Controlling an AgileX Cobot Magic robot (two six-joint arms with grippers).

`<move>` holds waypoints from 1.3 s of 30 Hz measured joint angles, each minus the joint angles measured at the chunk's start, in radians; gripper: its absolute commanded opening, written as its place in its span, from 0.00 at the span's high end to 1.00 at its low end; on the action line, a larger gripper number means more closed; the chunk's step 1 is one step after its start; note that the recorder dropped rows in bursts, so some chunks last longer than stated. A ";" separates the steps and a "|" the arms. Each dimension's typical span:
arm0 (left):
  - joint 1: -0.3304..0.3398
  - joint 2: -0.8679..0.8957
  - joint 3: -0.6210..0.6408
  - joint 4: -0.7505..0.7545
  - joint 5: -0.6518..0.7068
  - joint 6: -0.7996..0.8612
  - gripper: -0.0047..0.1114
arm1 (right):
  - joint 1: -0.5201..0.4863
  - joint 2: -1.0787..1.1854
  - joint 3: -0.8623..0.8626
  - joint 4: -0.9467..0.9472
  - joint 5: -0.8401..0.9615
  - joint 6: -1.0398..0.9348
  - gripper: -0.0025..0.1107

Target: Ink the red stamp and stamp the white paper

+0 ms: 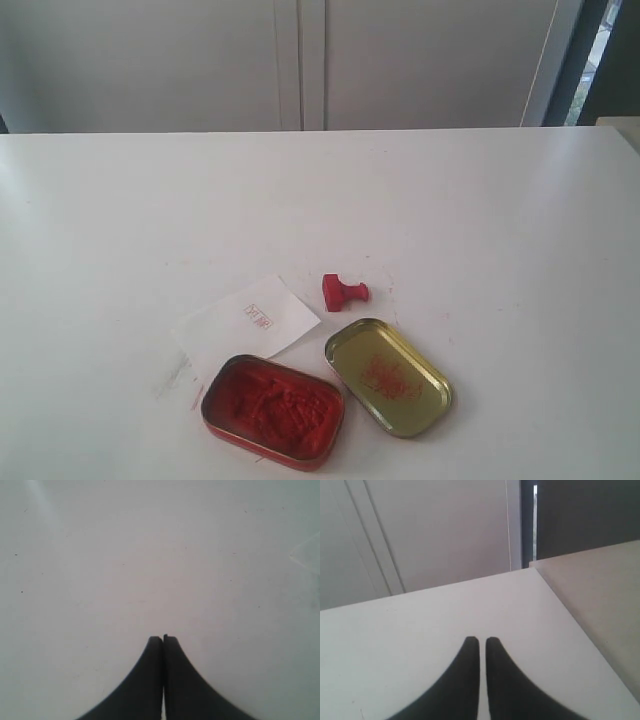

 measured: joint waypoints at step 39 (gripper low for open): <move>0.000 0.000 0.000 0.000 0.000 0.000 0.96 | 0.000 -0.350 0.185 -0.003 -0.004 0.000 0.93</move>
